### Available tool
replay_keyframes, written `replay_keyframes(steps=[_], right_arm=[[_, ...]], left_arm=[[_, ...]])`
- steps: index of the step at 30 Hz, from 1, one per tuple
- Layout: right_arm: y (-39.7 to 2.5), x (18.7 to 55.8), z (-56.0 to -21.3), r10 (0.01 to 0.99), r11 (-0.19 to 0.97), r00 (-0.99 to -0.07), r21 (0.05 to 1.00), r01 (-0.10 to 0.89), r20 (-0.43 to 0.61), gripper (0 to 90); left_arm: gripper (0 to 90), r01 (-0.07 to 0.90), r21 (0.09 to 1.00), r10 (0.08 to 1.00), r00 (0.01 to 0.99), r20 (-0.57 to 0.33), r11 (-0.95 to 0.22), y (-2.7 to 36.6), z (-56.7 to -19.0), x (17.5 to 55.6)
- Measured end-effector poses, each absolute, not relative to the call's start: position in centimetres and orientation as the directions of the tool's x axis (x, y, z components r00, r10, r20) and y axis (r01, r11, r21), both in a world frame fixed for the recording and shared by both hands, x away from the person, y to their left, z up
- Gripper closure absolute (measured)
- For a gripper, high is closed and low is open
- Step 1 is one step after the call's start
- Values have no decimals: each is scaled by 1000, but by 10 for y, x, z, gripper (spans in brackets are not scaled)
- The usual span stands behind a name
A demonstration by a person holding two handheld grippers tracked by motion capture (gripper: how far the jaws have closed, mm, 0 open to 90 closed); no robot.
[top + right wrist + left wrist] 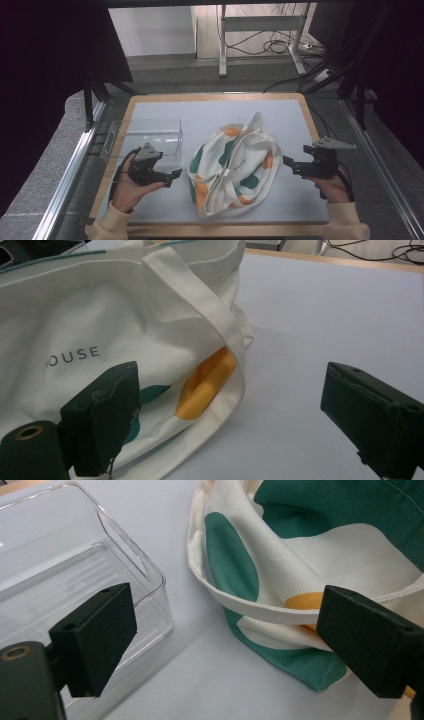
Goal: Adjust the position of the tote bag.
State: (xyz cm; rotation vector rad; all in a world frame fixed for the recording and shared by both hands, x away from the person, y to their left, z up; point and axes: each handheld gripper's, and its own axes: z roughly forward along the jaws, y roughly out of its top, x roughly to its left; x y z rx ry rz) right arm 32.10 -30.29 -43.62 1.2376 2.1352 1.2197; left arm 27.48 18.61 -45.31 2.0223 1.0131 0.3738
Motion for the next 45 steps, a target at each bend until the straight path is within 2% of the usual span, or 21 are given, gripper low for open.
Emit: replay_keyframes(steps=[11, 14, 24, 31, 45], right_arm=[[-298, 317, -445, 837, 248, -542, 826, 505, 80, 133], [-298, 319, -446, 844, 249, -530, 811, 530, 87, 151], [-303, 316, -444, 854, 239, -511, 797, 555, 100, 155], [-305, 320, -444, 856, 235, -507, 799, 554, 99, 158], [-299, 321, -440, 860, 282, -510, 802, 526, 32, 155]], left_arm=[[109, 526, 784, 747, 653, -124, -330, 184, -448, 274], [117, 505, 788, 746, 660, -91, -351, 182, -447, 271], [149, 465, 801, 711, 700, -71, -377, 168, -439, 267], [215, 463, 811, 714, 695, -82, -357, 159, -435, 262], [244, 413, 831, 647, 758, -85, -374, 133, -412, 259]])
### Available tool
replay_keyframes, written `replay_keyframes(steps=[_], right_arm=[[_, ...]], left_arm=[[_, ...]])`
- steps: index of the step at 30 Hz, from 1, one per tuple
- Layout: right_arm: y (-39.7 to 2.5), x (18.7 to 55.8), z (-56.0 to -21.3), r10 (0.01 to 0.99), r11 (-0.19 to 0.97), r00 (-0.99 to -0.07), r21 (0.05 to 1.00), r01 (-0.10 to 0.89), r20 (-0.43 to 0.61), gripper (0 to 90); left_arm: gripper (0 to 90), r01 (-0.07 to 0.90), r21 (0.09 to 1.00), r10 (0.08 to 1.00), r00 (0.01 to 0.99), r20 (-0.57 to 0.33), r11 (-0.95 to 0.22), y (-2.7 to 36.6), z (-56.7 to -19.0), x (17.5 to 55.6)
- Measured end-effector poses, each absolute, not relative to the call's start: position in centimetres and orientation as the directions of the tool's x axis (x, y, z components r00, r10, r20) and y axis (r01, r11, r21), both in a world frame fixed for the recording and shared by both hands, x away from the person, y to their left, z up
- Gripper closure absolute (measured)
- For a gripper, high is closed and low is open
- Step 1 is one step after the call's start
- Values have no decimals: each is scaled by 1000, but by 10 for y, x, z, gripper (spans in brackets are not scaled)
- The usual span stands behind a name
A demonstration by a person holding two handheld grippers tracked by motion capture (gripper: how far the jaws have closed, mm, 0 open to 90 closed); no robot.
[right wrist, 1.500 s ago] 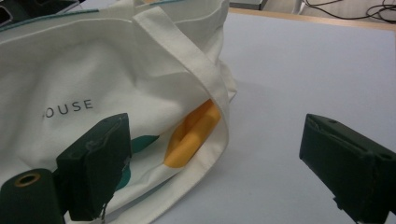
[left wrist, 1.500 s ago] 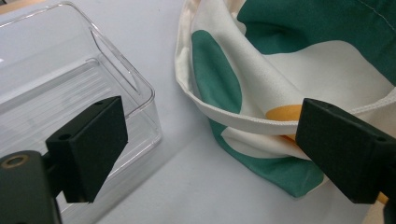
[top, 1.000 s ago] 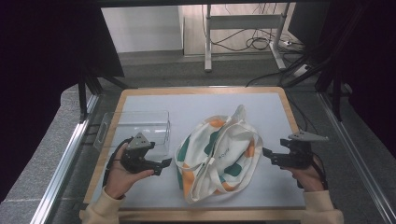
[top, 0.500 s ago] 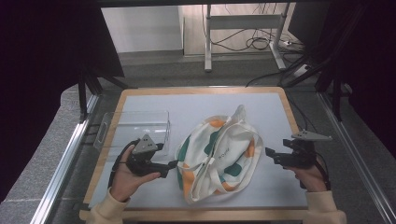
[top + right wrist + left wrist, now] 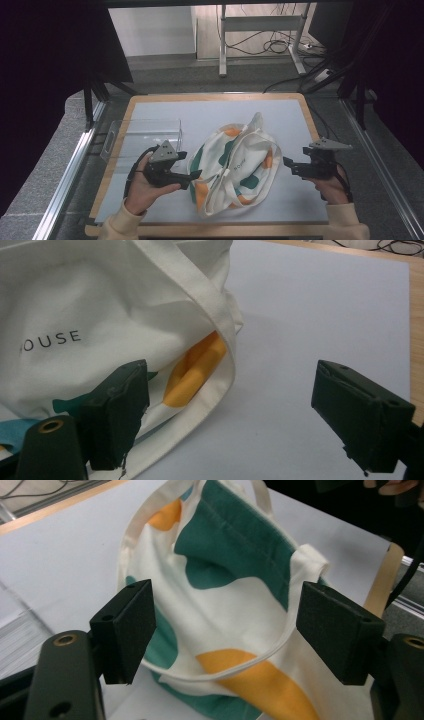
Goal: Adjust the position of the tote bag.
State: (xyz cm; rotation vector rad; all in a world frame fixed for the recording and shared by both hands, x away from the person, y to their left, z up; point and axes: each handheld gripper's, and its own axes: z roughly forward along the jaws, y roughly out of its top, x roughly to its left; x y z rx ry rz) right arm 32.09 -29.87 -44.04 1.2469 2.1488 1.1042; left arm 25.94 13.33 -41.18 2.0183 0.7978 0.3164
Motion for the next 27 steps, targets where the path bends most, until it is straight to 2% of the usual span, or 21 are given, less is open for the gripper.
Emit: replay_keyframes(steps=[12, 27], right_arm=[[-298, 325, -443, 860, 298, -509, 792, 533, 19, 154], [-297, 327, -444, 865, 296, -501, 793, 532, 13, 154]], left_arm=[[260, 420, 822, 612, 783, -113, -385, 111, -401, 262], [266, 418, 783, 581, 809, -90, -460, 97, -400, 235]])
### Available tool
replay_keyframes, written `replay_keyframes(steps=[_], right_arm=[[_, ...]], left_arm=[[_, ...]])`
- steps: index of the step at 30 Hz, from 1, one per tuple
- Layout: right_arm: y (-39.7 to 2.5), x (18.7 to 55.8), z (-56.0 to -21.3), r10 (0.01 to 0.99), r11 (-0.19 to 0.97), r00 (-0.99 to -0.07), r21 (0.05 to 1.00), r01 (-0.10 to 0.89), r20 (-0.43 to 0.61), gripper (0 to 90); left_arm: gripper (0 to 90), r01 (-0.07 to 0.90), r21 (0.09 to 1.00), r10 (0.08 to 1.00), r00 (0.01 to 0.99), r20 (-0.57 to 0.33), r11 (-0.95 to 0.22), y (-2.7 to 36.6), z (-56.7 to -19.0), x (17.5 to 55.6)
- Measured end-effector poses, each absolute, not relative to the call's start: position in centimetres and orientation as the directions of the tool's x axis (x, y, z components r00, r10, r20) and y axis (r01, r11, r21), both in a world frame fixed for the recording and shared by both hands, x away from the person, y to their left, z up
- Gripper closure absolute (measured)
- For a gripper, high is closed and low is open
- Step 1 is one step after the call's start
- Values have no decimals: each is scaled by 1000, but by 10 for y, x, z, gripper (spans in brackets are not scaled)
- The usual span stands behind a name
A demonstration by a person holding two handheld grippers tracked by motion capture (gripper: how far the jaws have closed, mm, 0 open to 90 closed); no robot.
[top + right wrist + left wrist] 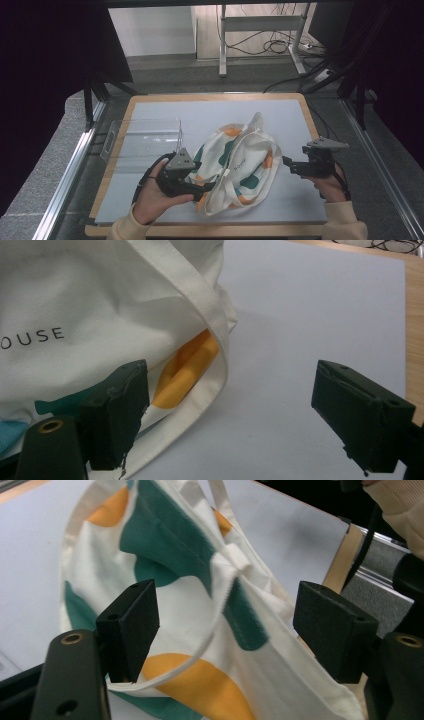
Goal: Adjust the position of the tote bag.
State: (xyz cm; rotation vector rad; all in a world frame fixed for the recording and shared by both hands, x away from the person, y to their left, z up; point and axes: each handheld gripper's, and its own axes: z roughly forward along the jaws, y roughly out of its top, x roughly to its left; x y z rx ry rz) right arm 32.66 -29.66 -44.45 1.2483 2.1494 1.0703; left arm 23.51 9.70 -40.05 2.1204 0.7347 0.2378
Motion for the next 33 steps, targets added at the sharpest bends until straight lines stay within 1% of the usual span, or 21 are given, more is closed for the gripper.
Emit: replay_keyframes(steps=[6, 12, 18, 21, 24, 26, 27, 28, 29, 33], right_arm=[[-295, 327, -445, 862, 304, -507, 792, 530, 8, 154], [-294, 328, -447, 865, 305, -502, 788, 535, 6, 154], [-293, 328, -447, 869, 307, -494, 784, 540, 0, 154], [-294, 329, -449, 876, 303, -482, 778, 550, 0, 154], [-294, 329, -449, 879, 301, -478, 779, 550, -2, 155], [-296, 329, -448, 881, 297, -474, 781, 550, -2, 155], [-296, 329, -448, 881, 296, -472, 780, 551, -1, 155], [-296, 329, -448, 881, 296, -472, 780, 551, -1, 155], [-296, 330, -449, 884, 295, -467, 779, 554, -3, 155], [-296, 330, -449, 886, 295, -464, 776, 558, -3, 155]], left_arm=[[270, 420, 763, 563, 822, -90, -491, 86, -411, 226], [278, 435, 744, 567, 819, -93, -507, 79, -422, 219], [284, 436, 722, 580, 813, -59, -538, 71, -430, 216], [272, 427, 713, 584, 811, -31, -555, 67, -430, 212], [273, 428, 712, 582, 813, -33, -557, 67, -429, 210], [294, 429, 706, 581, 813, -31, -563, 66, -431, 210], [327, 432, 702, 577, 816, -36, -566, 66, -432, 211], [327, 437, 695, 574, 818, -43, -571, 66, -434, 212], [379, 442, 687, 574, 817, -45, -576, 66, -437, 214], [509, 452, 677, 580, 813, -45, -581, 68, -442, 218]])
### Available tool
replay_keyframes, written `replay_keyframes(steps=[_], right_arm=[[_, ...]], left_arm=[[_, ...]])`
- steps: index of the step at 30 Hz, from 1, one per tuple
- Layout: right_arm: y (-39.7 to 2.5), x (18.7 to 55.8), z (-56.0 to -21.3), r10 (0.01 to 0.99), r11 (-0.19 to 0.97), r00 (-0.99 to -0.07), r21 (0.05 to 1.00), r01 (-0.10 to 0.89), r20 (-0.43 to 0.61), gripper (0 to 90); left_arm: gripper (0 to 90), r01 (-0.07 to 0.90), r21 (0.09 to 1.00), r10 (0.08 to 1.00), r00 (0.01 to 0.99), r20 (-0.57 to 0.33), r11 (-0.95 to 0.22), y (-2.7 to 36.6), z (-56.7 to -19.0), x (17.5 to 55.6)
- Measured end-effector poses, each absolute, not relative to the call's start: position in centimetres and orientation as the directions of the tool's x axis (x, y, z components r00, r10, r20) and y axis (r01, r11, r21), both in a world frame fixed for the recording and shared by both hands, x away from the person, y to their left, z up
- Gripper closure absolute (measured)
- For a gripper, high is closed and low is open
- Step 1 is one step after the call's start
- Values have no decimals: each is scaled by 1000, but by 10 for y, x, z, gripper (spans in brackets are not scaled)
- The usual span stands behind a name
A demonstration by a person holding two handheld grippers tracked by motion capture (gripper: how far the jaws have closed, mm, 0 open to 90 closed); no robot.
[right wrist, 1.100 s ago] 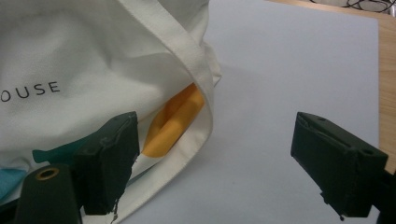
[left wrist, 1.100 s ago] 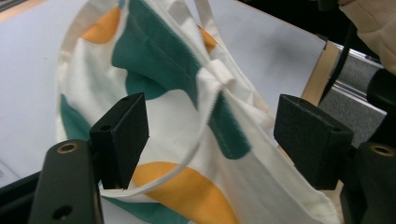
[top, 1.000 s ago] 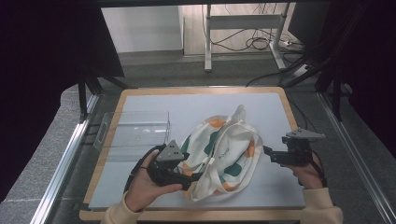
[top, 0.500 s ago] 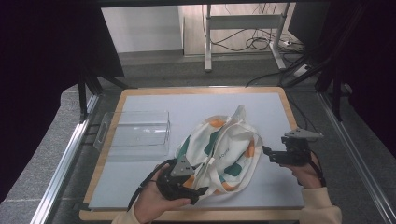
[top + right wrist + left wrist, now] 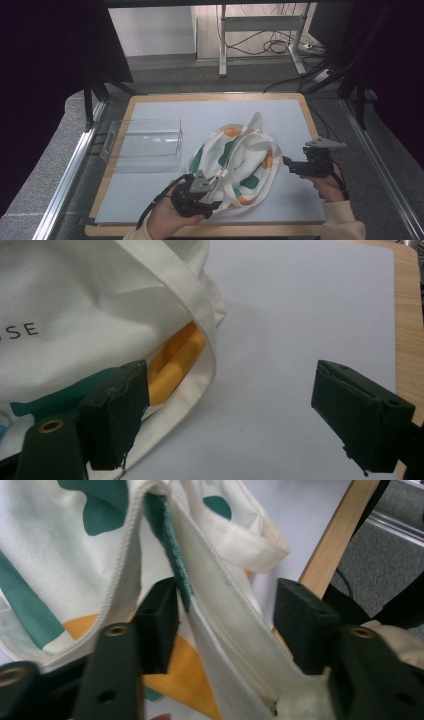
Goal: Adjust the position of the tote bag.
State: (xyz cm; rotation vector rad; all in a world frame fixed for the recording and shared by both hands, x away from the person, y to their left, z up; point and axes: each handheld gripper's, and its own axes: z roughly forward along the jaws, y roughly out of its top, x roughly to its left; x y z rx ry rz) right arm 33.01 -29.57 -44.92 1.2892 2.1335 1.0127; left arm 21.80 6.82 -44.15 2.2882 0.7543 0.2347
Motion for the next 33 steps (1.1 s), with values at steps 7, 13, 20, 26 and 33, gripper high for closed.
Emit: replay_keyframes(steps=[7, 13, 20, 26, 33], right_arm=[[-297, 331, -451, 889, 295, -458, 771, 564, -6, 156], [-295, 331, -450, 882, 304, -471, 775, 555, -9, 159], [-296, 332, -449, 877, 289, -481, 781, 553, 16, 168], [-293, 332, -444, 871, 274, -490, 792, 546, 36, 184], [-277, 343, -427, 864, 261, -500, 807, 531, 50, 187]], left_arm=[[738, 473, 651, 585, 809, -55, -593, 80, -448, 228], [810, 490, 652, 580, 809, -94, -579, 89, -451, 234], [828, 489, 665, 560, 819, -128, -564, 97, -454, 240], [829, 487, 670, 551, 823, -138, -561, 98, -455, 241], [828, 481, 674, 546, 827, -135, -561, 99, -456, 240]])
